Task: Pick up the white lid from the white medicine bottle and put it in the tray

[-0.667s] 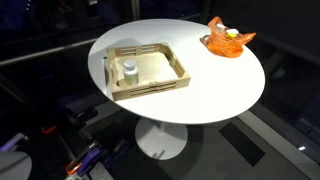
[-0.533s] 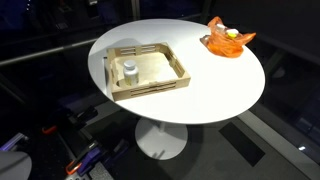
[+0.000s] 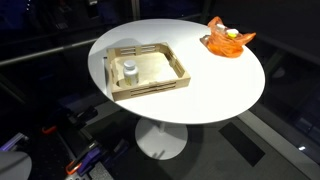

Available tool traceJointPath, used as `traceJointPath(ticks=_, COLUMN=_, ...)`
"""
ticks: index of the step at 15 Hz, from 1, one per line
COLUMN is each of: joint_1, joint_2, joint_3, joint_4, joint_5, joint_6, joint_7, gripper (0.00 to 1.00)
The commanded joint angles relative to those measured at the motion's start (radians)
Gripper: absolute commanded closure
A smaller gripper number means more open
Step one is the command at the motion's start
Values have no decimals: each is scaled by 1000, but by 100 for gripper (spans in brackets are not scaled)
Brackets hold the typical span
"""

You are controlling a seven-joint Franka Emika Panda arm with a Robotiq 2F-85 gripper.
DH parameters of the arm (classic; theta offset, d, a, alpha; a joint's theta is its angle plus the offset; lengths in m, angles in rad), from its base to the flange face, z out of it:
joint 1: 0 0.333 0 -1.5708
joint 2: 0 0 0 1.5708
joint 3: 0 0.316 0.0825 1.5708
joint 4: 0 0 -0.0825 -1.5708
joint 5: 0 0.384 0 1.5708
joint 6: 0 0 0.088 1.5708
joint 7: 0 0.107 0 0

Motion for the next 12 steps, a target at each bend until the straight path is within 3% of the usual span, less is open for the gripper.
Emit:
traceJointPath(ticks=1, joint_1=-4, joint_2=22, joint_3=0, joint_4=28, joint_5=1, joint_6=-8, joint_7=-1, gripper=0)
traceJointPath(ticks=12, joint_1=-7, joint_2=155, joint_3=-7, joint_4=102, joint_5=1, joint_6=6, joint_7=-6, gripper=0)
